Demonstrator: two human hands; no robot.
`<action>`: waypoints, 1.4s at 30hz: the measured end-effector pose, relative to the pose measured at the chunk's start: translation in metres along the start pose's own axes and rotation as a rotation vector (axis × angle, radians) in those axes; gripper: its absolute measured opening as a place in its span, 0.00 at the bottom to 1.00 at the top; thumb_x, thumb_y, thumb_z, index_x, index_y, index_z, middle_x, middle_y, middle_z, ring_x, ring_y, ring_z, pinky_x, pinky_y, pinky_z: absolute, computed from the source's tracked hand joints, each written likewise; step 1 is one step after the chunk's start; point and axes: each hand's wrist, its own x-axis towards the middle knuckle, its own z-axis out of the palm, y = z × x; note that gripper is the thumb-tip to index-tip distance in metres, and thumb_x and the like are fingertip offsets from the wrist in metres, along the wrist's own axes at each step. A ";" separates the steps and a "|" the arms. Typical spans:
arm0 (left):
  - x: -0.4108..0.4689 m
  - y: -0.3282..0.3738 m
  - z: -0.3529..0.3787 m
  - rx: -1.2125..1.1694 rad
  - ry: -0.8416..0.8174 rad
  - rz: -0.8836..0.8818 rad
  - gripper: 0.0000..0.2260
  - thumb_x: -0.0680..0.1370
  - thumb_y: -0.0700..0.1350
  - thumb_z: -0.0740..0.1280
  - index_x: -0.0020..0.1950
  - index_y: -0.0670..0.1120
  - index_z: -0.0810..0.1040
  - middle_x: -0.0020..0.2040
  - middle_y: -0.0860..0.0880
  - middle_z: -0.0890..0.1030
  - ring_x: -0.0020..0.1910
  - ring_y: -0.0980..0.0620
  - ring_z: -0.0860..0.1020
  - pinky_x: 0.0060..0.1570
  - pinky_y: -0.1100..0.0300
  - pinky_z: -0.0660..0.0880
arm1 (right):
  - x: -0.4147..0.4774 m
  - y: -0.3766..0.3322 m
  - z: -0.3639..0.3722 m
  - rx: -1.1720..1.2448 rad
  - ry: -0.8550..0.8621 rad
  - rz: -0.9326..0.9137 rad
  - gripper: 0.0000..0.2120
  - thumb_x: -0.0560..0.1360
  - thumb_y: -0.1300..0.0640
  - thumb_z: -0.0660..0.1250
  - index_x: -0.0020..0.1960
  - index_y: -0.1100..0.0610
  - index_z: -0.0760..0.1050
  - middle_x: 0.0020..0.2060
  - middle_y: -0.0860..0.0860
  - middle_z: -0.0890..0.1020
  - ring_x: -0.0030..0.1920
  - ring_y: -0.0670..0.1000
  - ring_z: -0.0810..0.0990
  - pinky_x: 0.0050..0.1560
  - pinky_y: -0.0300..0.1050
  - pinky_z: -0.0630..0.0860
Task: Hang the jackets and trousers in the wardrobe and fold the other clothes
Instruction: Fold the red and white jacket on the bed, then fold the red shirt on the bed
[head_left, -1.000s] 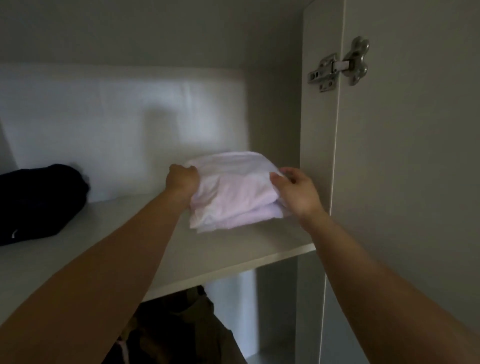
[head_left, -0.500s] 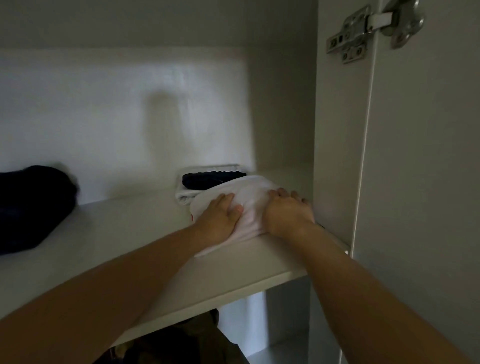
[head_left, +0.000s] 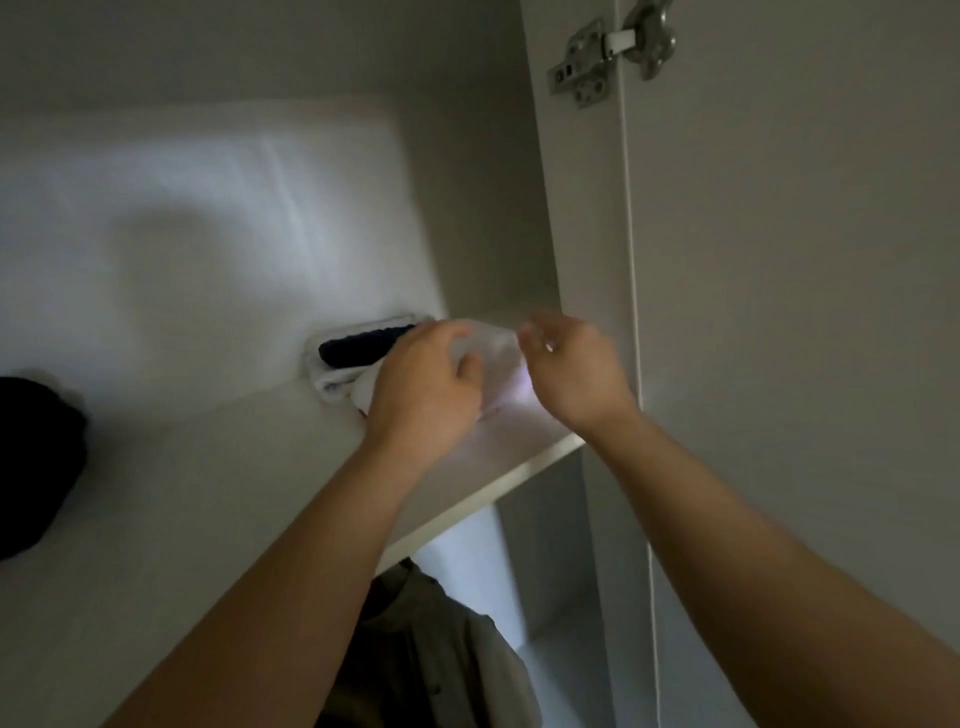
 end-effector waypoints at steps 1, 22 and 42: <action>-0.013 0.013 -0.007 -0.058 0.048 0.042 0.12 0.79 0.44 0.66 0.62 0.48 0.81 0.61 0.51 0.82 0.61 0.51 0.77 0.61 0.61 0.70 | -0.018 -0.004 -0.009 0.074 0.073 0.009 0.17 0.83 0.50 0.61 0.68 0.56 0.78 0.61 0.55 0.83 0.63 0.55 0.80 0.61 0.43 0.72; -0.317 0.403 0.062 -1.271 -0.354 0.621 0.07 0.80 0.39 0.65 0.51 0.45 0.83 0.47 0.56 0.83 0.47 0.59 0.80 0.47 0.71 0.72 | -0.433 0.030 -0.380 -0.346 1.187 0.312 0.09 0.81 0.49 0.68 0.55 0.51 0.84 0.43 0.42 0.86 0.46 0.42 0.85 0.51 0.46 0.83; -0.652 0.812 0.076 -1.545 -1.072 0.877 0.06 0.78 0.42 0.66 0.49 0.50 0.83 0.45 0.57 0.83 0.44 0.58 0.81 0.43 0.71 0.73 | -0.791 0.083 -0.719 -0.815 1.704 0.649 0.10 0.80 0.49 0.68 0.49 0.54 0.84 0.37 0.43 0.85 0.40 0.42 0.85 0.47 0.43 0.82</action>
